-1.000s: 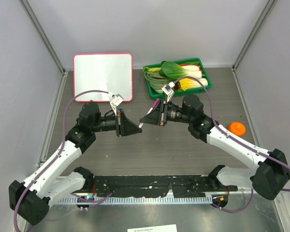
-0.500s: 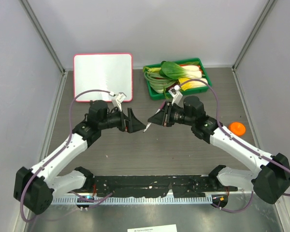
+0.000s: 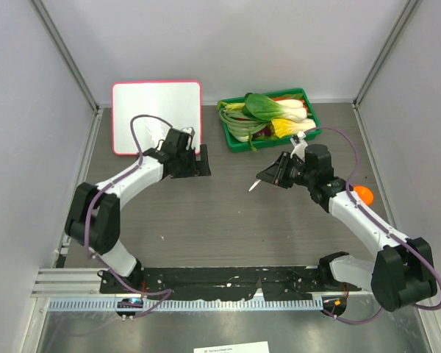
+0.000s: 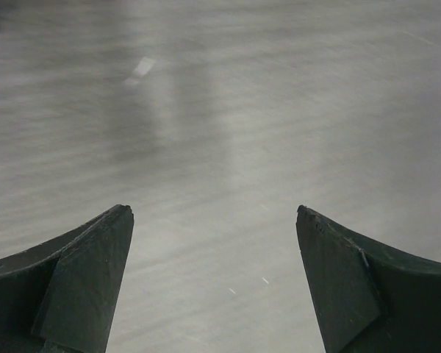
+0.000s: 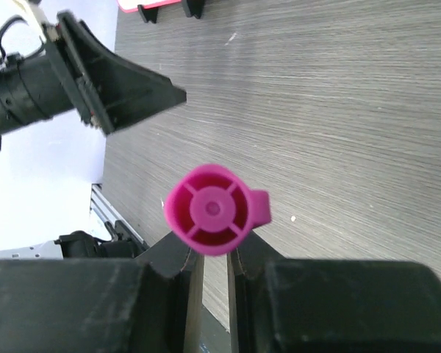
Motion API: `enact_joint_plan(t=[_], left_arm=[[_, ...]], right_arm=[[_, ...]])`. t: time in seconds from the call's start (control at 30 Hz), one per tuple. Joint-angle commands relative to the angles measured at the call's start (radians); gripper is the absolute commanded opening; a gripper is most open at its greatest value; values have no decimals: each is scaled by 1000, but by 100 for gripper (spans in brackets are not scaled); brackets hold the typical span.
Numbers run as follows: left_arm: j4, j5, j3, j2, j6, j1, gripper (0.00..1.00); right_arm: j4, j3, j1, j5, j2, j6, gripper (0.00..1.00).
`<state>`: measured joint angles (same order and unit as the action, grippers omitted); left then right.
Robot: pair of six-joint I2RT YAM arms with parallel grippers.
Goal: Write a sentence on the whiteboard
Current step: Pick up the whiteboard stand from the corner of the board.
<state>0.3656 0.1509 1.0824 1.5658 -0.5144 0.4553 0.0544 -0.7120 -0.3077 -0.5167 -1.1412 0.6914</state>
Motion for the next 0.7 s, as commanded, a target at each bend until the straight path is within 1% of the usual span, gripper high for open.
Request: enact_joint_plan(t=[0.0,0.1,0.3,0.37,0.43,0.47,0.5,0.53,0.6,0.63,0.67], left_arm=[[139,-276,138,140,80,-44,93],[176,-355,233,244,102,-66,91],[127,-376,293,378,134,-121,81],[118,-390,312,411,148,-133,80],[110,-392,338,442,158,-142,76],[107,-390,355,456,165,-144,72],[104,-395,369,473,174,-148,71],[99,-408,379,485,180,-150,66],[90,-421,401,516,188,-153,63],[88,-422,415,531,182,-159,61],[98,-395,433,548,179,-164,56]], right_arm=[[-31,-12,35,-66,-43,-59,1],[-36,-14,56,-74,-58,-67,1],[-41,-14,88,-85,-78,-75,1],[-45,-14,96,-88,-84,-75,1],[-48,-14,104,-89,-91,-76,1],[-48,-14,107,-91,-92,-75,1],[-48,-17,108,-92,-100,-76,1],[-48,-17,110,-92,-104,-75,1],[-48,-20,113,-101,-118,-75,0],[-77,-20,113,-106,-123,-73,1],[-80,-20,116,-108,-126,-70,1]])
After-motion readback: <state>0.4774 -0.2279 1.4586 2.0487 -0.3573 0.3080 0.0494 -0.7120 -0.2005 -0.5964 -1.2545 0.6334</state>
